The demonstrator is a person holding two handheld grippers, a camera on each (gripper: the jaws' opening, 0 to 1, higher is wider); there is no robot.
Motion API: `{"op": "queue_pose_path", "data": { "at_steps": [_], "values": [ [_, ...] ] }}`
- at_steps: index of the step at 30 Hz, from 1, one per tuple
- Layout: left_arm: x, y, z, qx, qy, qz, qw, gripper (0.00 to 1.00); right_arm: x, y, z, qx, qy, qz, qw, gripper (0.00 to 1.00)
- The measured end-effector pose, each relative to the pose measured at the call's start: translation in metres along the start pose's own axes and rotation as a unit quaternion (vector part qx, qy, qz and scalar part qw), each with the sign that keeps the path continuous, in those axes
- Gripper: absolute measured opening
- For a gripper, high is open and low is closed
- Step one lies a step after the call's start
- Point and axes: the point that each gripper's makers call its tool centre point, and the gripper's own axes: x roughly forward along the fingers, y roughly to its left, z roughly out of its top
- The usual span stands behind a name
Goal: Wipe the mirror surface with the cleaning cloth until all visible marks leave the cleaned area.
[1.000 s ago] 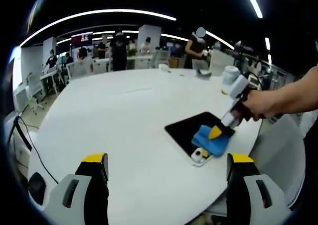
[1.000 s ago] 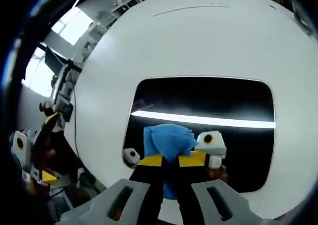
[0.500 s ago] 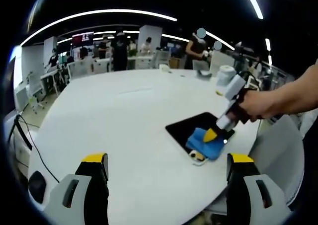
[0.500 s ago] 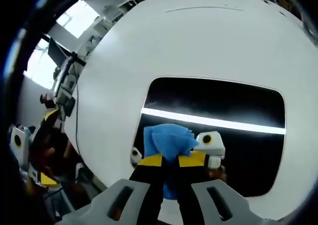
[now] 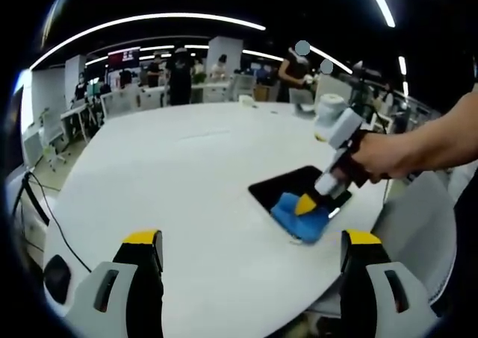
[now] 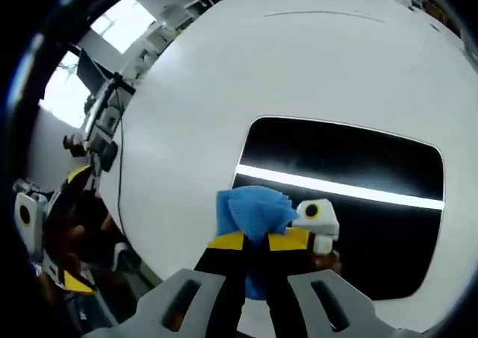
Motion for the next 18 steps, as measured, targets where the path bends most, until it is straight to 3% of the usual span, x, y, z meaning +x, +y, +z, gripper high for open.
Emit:
{"op": "queue_pose_path", "data": {
  "at_steps": [18],
  "values": [
    [-0.0036,0.0022,-0.0002,-0.005,-0.002,0.004,1.0000,1.00,-0.0020,0.0002,-0.0016,0.002,0.005,-0.001,1.0000,0.04]
  ]
}}
